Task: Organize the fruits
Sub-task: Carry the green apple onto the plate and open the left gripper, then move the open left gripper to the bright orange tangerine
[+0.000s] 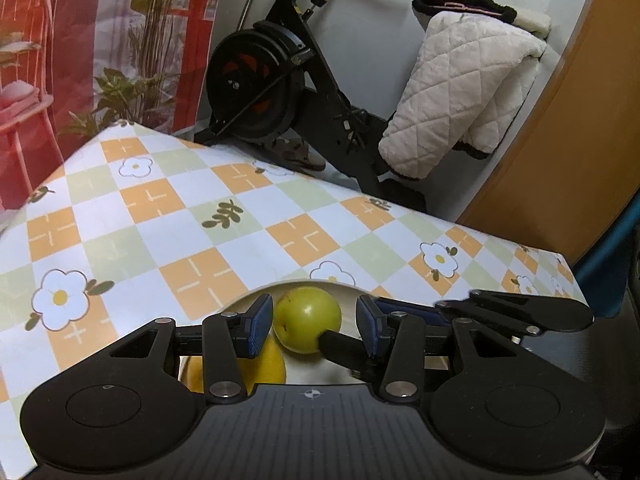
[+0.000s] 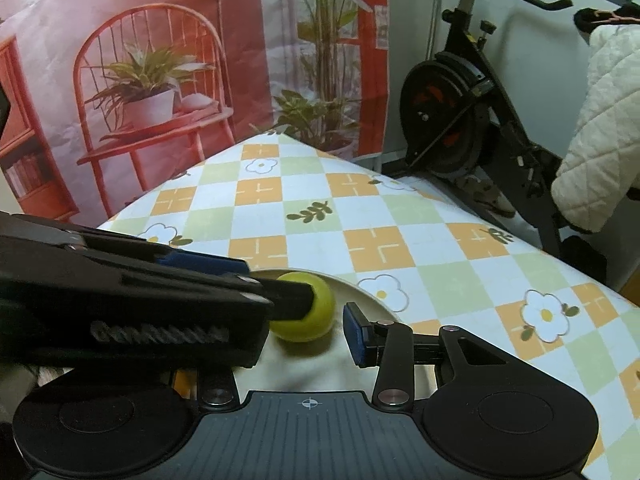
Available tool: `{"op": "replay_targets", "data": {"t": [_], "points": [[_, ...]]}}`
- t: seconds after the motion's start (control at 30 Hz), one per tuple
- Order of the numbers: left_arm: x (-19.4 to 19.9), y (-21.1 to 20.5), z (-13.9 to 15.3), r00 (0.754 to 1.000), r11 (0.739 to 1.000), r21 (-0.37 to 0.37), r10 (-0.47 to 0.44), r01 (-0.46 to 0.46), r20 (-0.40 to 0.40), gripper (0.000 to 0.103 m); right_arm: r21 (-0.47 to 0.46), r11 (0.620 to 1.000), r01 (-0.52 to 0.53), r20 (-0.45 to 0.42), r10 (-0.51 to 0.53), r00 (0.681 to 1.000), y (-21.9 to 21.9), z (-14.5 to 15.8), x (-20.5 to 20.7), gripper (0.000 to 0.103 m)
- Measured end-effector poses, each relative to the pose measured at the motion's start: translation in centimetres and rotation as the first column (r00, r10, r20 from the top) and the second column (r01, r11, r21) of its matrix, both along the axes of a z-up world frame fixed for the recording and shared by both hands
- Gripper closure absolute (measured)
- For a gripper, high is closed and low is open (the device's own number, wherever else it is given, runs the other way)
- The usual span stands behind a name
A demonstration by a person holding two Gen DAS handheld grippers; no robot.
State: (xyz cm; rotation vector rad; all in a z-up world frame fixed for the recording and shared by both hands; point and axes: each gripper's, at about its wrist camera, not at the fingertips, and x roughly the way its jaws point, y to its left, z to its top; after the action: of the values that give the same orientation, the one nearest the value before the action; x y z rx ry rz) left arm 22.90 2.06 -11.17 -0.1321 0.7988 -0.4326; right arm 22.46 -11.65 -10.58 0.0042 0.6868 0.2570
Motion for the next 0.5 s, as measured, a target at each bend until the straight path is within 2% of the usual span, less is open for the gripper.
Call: {"op": "replay_targets", "data": {"t": [0.2,0.5], "points": [[-1.8,0.3,1.4,0.999,1.0,-0.003,0.013,-0.012,0.048,0.055,0.02,0.999,0.042,0.026,-0.042,0.999,-2.7,0.7,-2.9,0.065],[-6.6,-0.6,2.4,0.994,0.999,0.019,-0.032,0.03,0.107,0.055,0.085,0.993,0.076,0.106,-0.085,0.991,-6.0,1.7,-9.1,0.065]]}}
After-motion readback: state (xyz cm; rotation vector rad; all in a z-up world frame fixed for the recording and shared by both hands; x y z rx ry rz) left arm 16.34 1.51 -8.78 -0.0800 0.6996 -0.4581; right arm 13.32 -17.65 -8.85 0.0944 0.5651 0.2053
